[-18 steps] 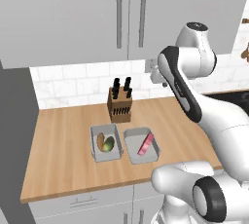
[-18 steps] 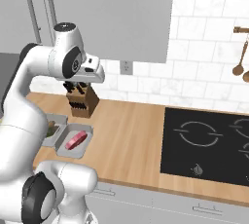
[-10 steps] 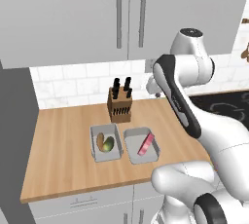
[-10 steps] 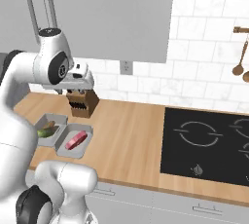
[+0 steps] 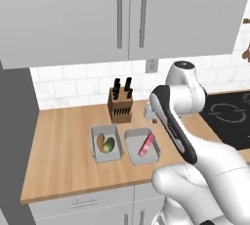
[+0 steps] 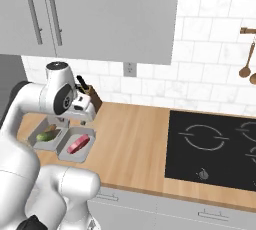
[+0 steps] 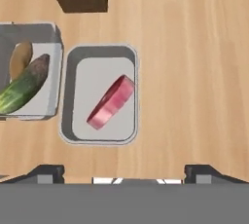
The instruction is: Take the meat container that has the steak and place it on the second highest rack of the freezer. Then take the vegetable container that has the sweet potato and cucumber and place it on the highest rack of the freezer.
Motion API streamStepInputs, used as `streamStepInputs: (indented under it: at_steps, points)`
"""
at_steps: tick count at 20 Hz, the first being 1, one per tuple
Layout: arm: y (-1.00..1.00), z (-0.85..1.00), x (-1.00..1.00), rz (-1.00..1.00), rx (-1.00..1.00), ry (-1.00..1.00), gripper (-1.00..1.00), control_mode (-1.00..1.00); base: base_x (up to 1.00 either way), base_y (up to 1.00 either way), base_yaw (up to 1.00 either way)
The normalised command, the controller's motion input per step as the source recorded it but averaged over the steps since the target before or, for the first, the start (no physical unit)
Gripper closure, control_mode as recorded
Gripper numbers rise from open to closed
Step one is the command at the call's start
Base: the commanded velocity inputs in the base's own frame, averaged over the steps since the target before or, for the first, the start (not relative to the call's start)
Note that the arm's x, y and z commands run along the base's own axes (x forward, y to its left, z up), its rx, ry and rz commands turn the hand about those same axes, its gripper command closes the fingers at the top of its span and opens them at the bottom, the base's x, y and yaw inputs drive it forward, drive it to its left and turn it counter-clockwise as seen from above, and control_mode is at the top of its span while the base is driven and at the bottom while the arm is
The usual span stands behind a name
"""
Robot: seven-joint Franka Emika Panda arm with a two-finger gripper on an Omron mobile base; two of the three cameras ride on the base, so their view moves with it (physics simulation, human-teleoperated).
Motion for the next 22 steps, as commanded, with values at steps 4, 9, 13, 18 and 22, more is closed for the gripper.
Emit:
streamStepInputs:
  at_steps: [4, 9, 13, 18, 22]
  points:
    - [-0.06, -0.94, -0.02, -0.25, 0.15, 0.42, -1.00, -1.00, 0.00, 0.00, 0.00]
    - [-0.02, -1.00, 0.01, -0.11, 0.11, 0.32, -1.00, -1.00, 0.00, 0.00, 0.00]
    - [0.00, -0.78, 0.29, -0.04, 0.04, 0.04, -1.00, -1.00, 0.00, 0.00, 0.00]
    - [-0.09, -0.48, 0.11, -0.11, 0.00, 0.00, -1.00, -1.00, 0.00, 0.00, 0.00]
    - [0.00, -0.37, 0.35, -0.12, 0.00, 0.00, -1.00, -1.00, 0.00, 0.00, 0.00]
